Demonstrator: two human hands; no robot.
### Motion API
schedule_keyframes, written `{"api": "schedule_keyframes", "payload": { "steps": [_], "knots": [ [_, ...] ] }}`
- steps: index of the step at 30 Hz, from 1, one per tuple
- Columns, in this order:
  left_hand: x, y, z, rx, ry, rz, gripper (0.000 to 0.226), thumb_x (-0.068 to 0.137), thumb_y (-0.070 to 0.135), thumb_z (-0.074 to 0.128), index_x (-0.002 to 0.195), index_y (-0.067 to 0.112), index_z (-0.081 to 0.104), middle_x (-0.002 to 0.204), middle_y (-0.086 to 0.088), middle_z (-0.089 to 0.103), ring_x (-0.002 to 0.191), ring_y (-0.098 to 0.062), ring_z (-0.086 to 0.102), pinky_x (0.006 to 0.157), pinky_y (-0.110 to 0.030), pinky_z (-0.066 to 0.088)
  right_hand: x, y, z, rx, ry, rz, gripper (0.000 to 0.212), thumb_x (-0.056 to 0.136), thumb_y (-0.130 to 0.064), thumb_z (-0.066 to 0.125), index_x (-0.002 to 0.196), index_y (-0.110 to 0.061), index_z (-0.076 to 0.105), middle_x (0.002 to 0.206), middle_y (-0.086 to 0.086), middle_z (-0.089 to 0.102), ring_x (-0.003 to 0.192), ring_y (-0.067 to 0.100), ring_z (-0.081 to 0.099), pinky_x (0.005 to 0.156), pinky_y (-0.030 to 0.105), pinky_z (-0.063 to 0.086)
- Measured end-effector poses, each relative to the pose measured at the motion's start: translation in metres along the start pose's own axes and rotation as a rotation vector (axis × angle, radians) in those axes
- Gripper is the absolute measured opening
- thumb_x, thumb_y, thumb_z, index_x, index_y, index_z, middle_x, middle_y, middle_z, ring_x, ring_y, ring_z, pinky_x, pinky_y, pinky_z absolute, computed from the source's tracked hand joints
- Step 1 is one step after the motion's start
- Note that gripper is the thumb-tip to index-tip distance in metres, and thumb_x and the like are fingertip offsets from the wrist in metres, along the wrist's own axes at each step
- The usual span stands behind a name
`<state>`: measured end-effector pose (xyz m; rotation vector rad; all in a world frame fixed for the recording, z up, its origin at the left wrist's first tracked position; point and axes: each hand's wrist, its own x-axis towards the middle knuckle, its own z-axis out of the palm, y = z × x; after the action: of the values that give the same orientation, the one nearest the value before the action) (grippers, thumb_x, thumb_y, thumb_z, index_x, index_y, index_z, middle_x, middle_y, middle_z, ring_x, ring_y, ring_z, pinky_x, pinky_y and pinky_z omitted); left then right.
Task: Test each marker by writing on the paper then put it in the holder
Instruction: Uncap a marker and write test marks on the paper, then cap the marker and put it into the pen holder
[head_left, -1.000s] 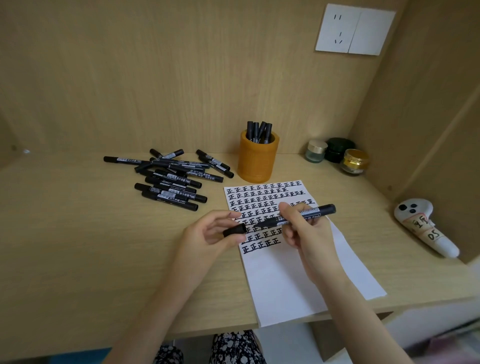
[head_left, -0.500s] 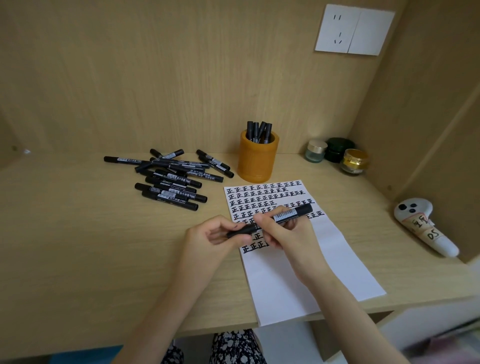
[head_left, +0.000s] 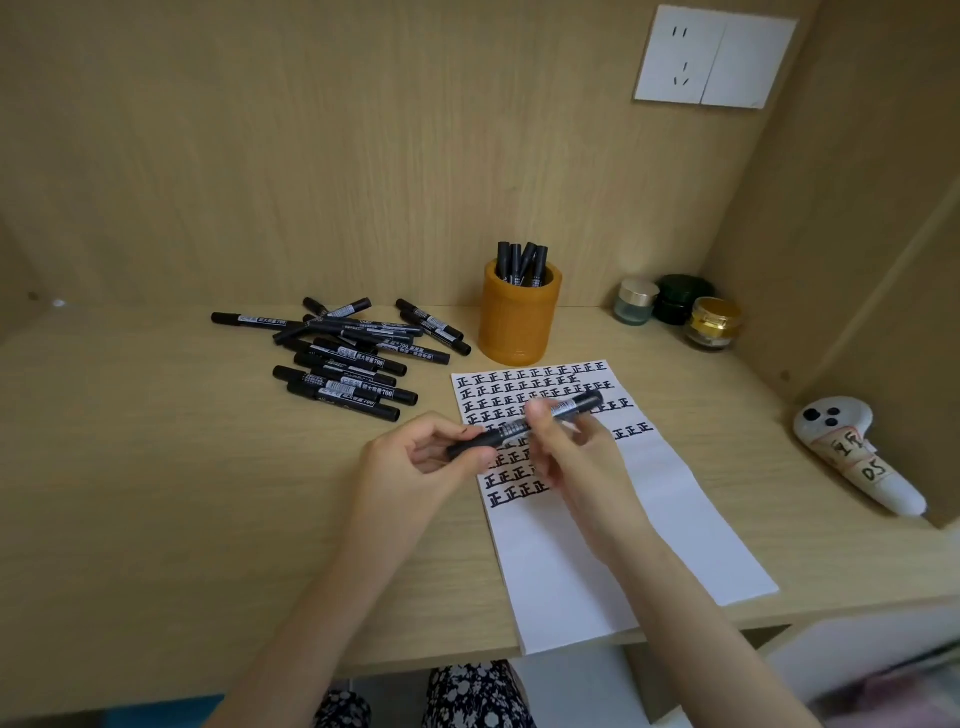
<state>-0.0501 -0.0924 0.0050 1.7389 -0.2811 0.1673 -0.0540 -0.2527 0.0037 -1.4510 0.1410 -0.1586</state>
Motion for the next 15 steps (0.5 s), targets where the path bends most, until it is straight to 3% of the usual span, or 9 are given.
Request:
{"api": "schedule_keyframes", "payload": {
  "steps": [3,6,9,12,15],
  "knots": [
    [0.005,0.001,-0.005,0.066,0.033,0.001,0.021,0.071,0.011,0.078,0.088,0.018,0.069,0.081,0.008,0.073,0.073,0.0,0.068,0.067,-0.012,0.053,0.007,0.0,-0.012,-0.324,0.247,-0.244,0.052,0.073,-0.049,0.07,0.119,-0.03,0.052,0.103,-0.008,0.053,0.091,0.006,0.052,0.077,0.018,0.042],
    [0.011,0.0,-0.007,0.119,0.016,-0.005,0.021,0.072,0.014,0.077,0.09,0.02,0.069,0.082,0.007,0.073,0.074,-0.004,0.069,0.072,-0.021,0.056,0.015,-0.002,-0.02,-0.715,0.08,-0.681,0.036,0.082,-0.04,0.069,0.117,-0.03,0.063,0.114,-0.01,0.049,0.108,0.01,0.045,0.092,0.02,0.038],
    [0.015,0.001,-0.001,0.114,0.015,0.031,0.019,0.073,0.017,0.077,0.09,0.018,0.07,0.08,0.005,0.072,0.073,-0.008,0.069,0.072,-0.023,0.057,0.026,0.003,-0.015,-0.921,-0.08,-0.903,0.027,0.086,-0.032,0.063,0.107,-0.018,0.07,0.102,-0.002,0.059,0.097,0.014,0.053,0.083,0.031,0.044],
    [0.021,0.006,0.002,0.065,0.01,0.047,0.027,0.07,0.032,0.076,0.093,0.021,0.069,0.08,0.006,0.072,0.075,-0.007,0.068,0.071,-0.018,0.055,0.033,0.0,-0.01,-0.93,-0.095,-0.921,0.018,0.086,-0.02,0.069,0.102,-0.012,0.069,0.095,0.0,0.061,0.085,0.013,0.057,0.072,0.03,0.049],
    [0.028,0.002,-0.001,0.136,-0.02,0.001,0.048,0.067,0.053,0.064,0.106,0.026,0.064,0.089,0.012,0.07,0.082,-0.001,0.065,0.075,-0.016,0.052,0.044,-0.016,-0.005,-0.746,0.003,-0.747,0.013,0.088,-0.02,0.067,0.1,-0.017,0.065,0.096,-0.005,0.056,0.078,0.002,0.053,0.068,0.014,0.043]
  ]
}}
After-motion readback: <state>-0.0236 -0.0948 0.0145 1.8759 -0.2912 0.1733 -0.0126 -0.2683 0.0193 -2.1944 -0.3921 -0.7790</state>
